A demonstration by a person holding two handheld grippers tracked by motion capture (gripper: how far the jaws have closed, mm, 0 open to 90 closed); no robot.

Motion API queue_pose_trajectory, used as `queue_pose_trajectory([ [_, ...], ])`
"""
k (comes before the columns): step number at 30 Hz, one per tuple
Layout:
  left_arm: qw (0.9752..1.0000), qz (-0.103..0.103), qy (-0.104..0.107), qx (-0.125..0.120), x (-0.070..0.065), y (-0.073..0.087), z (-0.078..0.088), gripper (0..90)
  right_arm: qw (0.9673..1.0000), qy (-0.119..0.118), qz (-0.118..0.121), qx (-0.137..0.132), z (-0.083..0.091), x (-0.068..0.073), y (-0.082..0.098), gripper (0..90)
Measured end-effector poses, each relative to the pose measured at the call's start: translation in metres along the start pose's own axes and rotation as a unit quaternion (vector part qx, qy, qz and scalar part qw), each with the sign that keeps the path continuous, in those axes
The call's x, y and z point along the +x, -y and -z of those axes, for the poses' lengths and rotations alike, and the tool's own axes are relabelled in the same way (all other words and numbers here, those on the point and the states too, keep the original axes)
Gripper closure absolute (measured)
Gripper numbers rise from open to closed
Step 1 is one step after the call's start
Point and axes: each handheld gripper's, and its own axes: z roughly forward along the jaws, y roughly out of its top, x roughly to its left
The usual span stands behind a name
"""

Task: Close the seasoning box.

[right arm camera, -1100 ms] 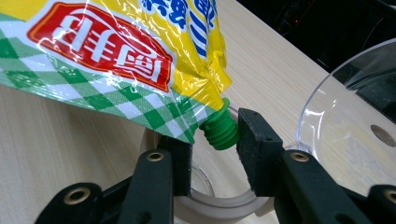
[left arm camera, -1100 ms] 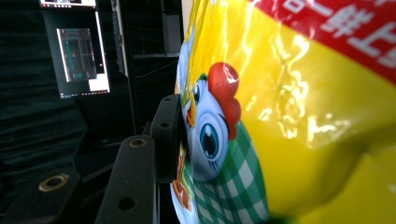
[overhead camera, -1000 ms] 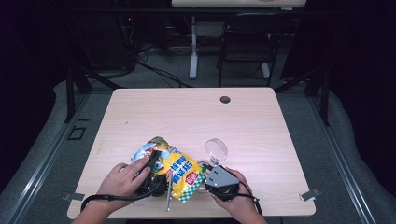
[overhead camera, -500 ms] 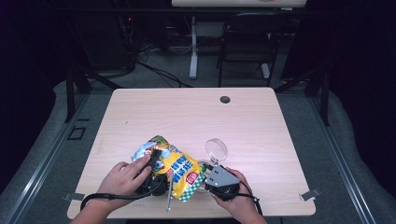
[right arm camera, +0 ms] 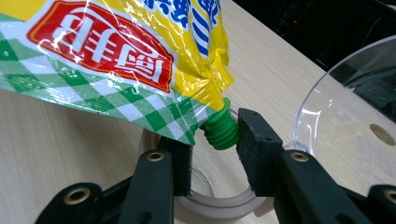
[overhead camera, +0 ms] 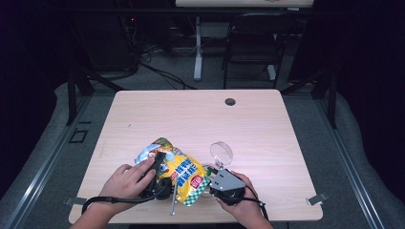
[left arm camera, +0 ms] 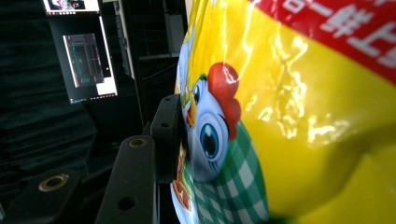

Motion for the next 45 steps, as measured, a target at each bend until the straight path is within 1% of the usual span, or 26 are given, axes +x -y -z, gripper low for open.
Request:
queue_pose_trajectory([
  [3, 1.0, 0.0, 0.0, 0.001, 0.0004, -0.0001, 0.0003, 60.0, 1.0, 0.0, 0.0, 0.0, 0.0, 0.0001, 0.0, 67.0],
  [8, 0.9999, -0.01, 0.003, 0.004, 0.0025, -0.0006, 0.0008, 60.0, 1.0, 0.0, -0.001, -0.001, -0.0002, 0.0002, -0.0001, 67.1],
  [10, 0.9999, -0.01, 0.003, 0.004, 0.0029, -0.0008, 0.0008, 60.0, 1.0, -0.001, -0.002, -0.001, -0.0002, 0.0, 0.0, 67.1],
  [17, 0.9999, -0.015, 0.001, 0.004, 0.0048, -0.0014, 0.0014, 60.0, 1.0, 0.0, -0.003, -0.001, 0.0, -0.0001, -0.0001, 67.2],
  [22, 0.9996, -0.026, -0.002, 0.006, 0.0064, -0.0025, 0.0017, 60.0, 1.0, -0.003, -0.005, -0.001, -0.0006, -0.0001, 0.0, 67.3],
  [27, 0.9994, -0.033, -0.004, 0.007, 0.0075, -0.0032, 0.002, 60.0, 1.0, -0.004, -0.007, 0.0, -0.0011, 0.0001, 0.0003, 67.4],
  [45, 0.9988, -0.048, -0.009, 0.009, 0.01, -0.0052, 0.002, 60.0, 0.9999, -0.006, -0.011, 0.003, -0.0023, -0.0002, 0.0009, 67.7],
])
